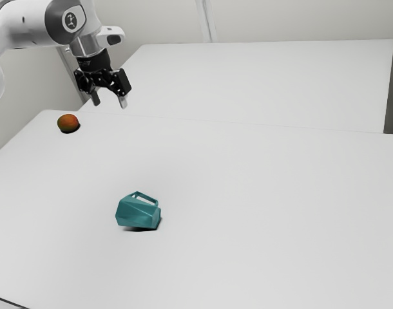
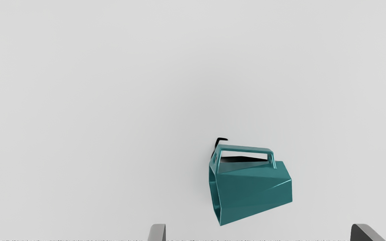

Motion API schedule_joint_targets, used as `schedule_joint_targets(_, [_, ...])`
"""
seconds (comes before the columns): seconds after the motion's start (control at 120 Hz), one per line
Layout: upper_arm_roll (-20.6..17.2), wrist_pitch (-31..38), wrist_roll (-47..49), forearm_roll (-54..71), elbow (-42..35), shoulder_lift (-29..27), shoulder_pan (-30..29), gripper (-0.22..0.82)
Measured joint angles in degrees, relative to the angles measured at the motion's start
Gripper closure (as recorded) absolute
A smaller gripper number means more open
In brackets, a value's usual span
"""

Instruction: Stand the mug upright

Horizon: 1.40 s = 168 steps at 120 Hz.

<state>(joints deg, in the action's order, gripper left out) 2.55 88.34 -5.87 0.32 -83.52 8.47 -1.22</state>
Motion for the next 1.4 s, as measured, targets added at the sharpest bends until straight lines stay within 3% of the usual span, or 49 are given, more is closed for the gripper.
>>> schedule_joint_targets(0.292, [0.00, -0.57, 0.26, -0.06, -0.03, -0.23, 0.00, 0.00])
schedule_joint_targets(0.408, [-0.01, -0.70, 0.36, -1.09, -2.91, -2.79, 0.61, 0.00])
schedule_joint_targets(0.533, [0.19, -1.16, -0.05, -6.36, -9.99, -7.69, -0.45, 0.00])
schedule_joint_targets(0.633, [0.32, -0.64, -0.68, -9.65, -18.34, -14.95, -2.02, 0.00])
schedule_joint_targets(0.733, [0.64, 1.58, -2.64, -13.90, -25.22, -17.78, -4.69, 0.00])
schedule_joint_targets(0.842, [6.01, 4.05, -6.28, -20.37, -33.26, -19.88, -5.31, 0.00])
schedule_joint_targets(1.083, [11.69, 9.48, -15.15, -29.26, -40.55, -18.25, -5.64, 0.00])
schedule_joint_targets(1.283, [12.29, 12.32, -22.01, -34.97, -40.87, -9.49, -8.25, 0.00])
schedule_joint_targets(1.4, [12.26, 14.61, -25.35, -39.48, -44.50, -8.15, -9.49, 0.00])
